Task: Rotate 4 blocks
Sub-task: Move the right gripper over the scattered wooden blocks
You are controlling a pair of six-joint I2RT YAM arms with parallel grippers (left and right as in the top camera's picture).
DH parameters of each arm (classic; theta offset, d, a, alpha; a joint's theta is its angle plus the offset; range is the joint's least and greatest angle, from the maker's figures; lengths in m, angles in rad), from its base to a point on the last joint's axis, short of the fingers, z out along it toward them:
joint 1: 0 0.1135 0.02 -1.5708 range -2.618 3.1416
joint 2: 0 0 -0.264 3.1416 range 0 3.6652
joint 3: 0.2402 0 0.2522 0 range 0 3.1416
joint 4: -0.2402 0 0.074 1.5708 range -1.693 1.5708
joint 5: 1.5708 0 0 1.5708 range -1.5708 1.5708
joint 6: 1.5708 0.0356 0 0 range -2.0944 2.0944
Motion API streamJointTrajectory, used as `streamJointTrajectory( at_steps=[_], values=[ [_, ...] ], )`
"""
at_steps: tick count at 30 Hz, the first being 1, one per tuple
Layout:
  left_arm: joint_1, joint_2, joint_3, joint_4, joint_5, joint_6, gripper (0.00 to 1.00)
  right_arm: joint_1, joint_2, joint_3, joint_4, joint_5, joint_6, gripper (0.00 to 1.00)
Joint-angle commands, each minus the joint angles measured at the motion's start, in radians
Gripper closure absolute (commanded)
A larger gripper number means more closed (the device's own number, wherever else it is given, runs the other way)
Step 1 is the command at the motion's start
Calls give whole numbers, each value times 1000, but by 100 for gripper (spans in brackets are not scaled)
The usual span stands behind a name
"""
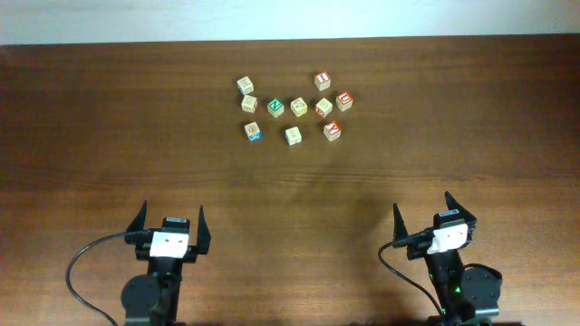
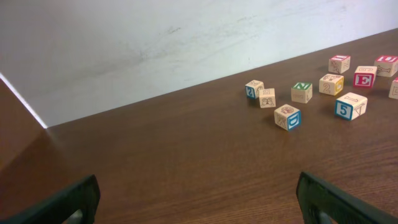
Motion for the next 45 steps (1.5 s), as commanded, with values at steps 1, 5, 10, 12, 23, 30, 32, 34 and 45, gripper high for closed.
streamJointTrajectory(
  at_steps=[1,5,10,12,23,30,32,34,45],
  values=[
    [5,-2,-6,-1,-7,16,1,-6,-8,-9,0,9,11,2],
    [5,-2,-6,-1,-7,16,1,-6,-9,-9,0,9,11,2],
    [5,-2,-6,-1,-7,16,1,-6,-8,-9,0,9,12,2],
    [5,-2,-6,-1,-7,16,1,-6,-8,-9,0,9,11,2],
    [5,-2,-6,-1,-7,16,1,-6,-9,-9,2,9,-1,2],
    [6,-2,-6,3,-11,16,1,-6,-8,-9,3,1,35,2],
    [6,-2,-6,10,2,15,1,-6,-8,-9,5,0,39,2],
    [6,-2,-6,6,60,-12,1,-6,-8,-5,50,-26,145,2],
    [6,379,332,-39,315,-38,1,-6,359,283,48,-153,188,2]
  ],
)
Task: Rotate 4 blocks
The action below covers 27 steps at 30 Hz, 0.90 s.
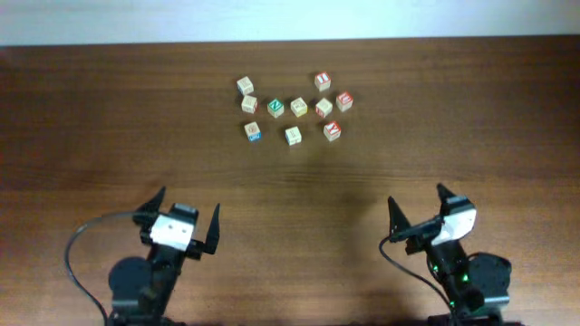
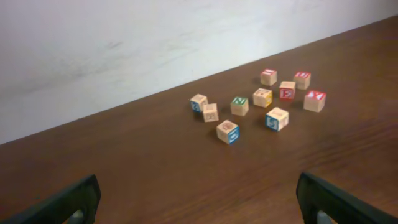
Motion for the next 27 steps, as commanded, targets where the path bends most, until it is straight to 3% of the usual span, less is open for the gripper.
streamJointTrajectory(
  at_steps=[1,5,8,11,15,18,20,21,24,27],
  values=[
    [6,169,152,2,110,-10,1,-6,212,199,-8,-59,9,2],
    [6,589,480,-57,176,-10,1,-6,681,669,-240,-187,9,2],
    [6,950,875,-361,212,-10,1,-6,1065,1078,-568,-204,9,2],
    [6,1261,1264,-677,212,-10,1,6,1367,1364,-790,-234,8,2],
    [5,1403,1363,-782,212,-10,1,104,1622,1483,-826,-184,-53,2],
    [5,1427,1363,-782,212,-10,1,174,1769,1484,-744,-169,-240,2],
    [5,1427,1363,-782,211,-10,1,185,1832,1484,-641,-223,-114,2],
    [5,1427,1363,-782,211,-10,1,192,1851,1484,-624,-177,-126,2],
    [5,1427,1363,-782,211,-10,1,227,1910,1483,-592,32,-122,17],
    [5,1427,1363,-782,211,-10,1,256,1949,1483,-580,79,-121,38]
  ],
)
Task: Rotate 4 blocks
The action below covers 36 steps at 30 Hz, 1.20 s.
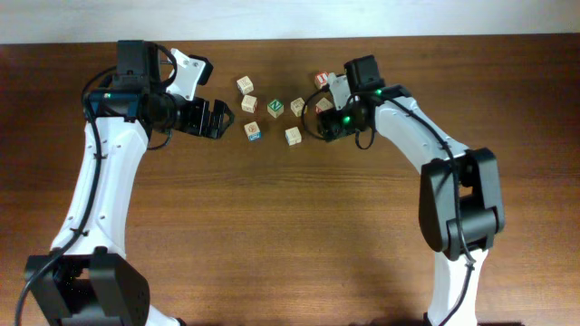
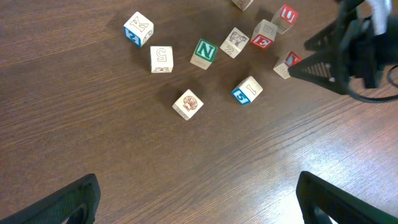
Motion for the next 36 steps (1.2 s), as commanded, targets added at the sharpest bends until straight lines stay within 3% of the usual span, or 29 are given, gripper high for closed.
streamJointTrajectory(
  at_steps=[1,8,10,13,17,22,24,25,28,30,33,36],
  values=[
    [1,7,24,-1,18,-6,1,29,47,17,13,97,40,39],
    [1,7,24,-1,18,-6,1,36,63,18,59,156,158,73],
    [1,7,24,-1,18,-6,1,36,60,19,20,155,198,75],
    [1,7,24,-1,18,-6,1,36,21,19,-177,99,333,76],
    [1,7,24,-1,18,-6,1,70,14,18,-398,84,401,75],
    [1,7,24,-1,18,-6,1,159,14,-8,-451,175,524,74],
    [1,7,24,-1,18,-6,1,155,14,-8,-445,179,523,50],
    [1,7,24,-1,18,-6,1,151,14,-8,-445,179,523,44],
    [1,7,24,-1,18,-6,1,150,14,88,-446,178,435,42],
    [1,7,24,-1,18,-6,1,154,14,233,-378,165,362,41],
    [1,7,24,-1,18,-6,1,177,42,238,-158,147,451,41],
    [1,7,24,-1,18,-6,1,221,119,238,-35,156,397,41]
  ],
)
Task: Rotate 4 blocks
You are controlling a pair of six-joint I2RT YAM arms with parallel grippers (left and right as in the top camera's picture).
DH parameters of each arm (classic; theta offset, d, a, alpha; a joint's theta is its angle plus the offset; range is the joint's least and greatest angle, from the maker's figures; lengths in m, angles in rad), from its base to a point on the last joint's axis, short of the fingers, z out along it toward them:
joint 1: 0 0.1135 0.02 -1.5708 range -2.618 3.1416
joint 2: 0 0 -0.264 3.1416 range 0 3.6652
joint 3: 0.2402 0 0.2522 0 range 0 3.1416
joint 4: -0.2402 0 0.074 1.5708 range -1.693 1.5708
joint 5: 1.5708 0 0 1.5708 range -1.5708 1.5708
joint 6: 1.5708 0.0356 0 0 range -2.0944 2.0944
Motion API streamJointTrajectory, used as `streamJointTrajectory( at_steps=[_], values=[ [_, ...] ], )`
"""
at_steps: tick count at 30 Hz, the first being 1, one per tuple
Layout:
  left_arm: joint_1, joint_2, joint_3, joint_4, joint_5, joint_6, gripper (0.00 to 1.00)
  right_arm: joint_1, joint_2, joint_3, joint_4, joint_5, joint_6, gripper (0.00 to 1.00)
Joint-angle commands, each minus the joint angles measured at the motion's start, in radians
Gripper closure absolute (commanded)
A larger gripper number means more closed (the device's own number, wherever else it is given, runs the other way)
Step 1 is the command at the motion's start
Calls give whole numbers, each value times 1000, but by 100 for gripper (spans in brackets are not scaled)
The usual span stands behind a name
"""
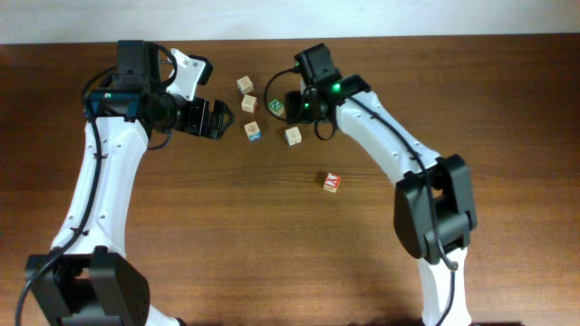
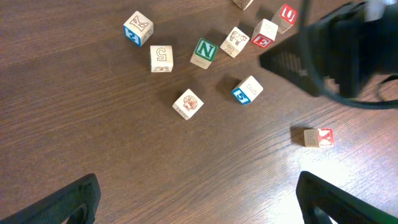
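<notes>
Several wooden letter blocks sit at the far middle of the table. A red-faced block (image 1: 332,182) (image 2: 318,137) lies alone, nearer than the cluster. My right gripper (image 1: 296,103) (image 2: 292,59) hangs over the cluster's middle by the green N block (image 1: 275,106) (image 2: 203,53); its dark fingers look spread and hide some blocks overhead. My left gripper (image 1: 214,119) (image 2: 199,202) is open and empty, left of the cluster, nearest the shell-picture block (image 1: 253,131) (image 2: 188,104).
Other blocks in the cluster: K block (image 2: 138,28), 5 block (image 2: 161,58), blue-sided 5 block (image 2: 247,90), E block (image 2: 264,32) and U block (image 2: 286,14). The brown table (image 1: 471,136) ends at a white wall at the far side.
The red-faced block, then at the cluster's near right edge by my right gripper, now lies apart on the near side. My right gripper has moved left over the cluster's middle. The left arm is unchanged.
Both arms were folded at the near edge with grippers open and the blocks untouched. Then both had reached out, the left beside the cluster, the right at the red-faced block. Now that block lies apart and the right gripper is over the middle blocks.
</notes>
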Motion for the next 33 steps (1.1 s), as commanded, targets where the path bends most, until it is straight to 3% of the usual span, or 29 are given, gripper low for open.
streamJointTrajectory(
  at_steps=[1,3,7,11,15,18,23,25,28,31,33],
  values=[
    [1,5,24,0,18,-6,1,44,105,6,43,5,-44,41],
    [1,5,24,-1,18,-6,1,46,144,6,47,9,-80,42],
    [1,5,24,-1,18,-6,1,46,146,6,14,28,-86,60],
    [1,5,24,-1,18,-6,1,47,144,94,-197,-41,-37,73],
    [1,5,24,-1,18,-6,1,47,144,198,-509,-52,189,73],
    [1,5,24,-1,18,-6,1,47,145,196,-607,-44,190,73],
    [1,5,24,-1,18,-6,1,47,146,89,-583,8,238,72],
    [1,5,24,-1,18,-6,1,47,146,89,-584,0,238,62],
    [1,5,24,-1,18,-6,1,47,145,99,-589,-30,238,57],
    [1,5,24,-1,18,-6,1,45,134,229,-675,-29,203,59],
    [1,5,24,-1,18,-6,1,40,91,413,-816,-26,173,62]
  ],
)
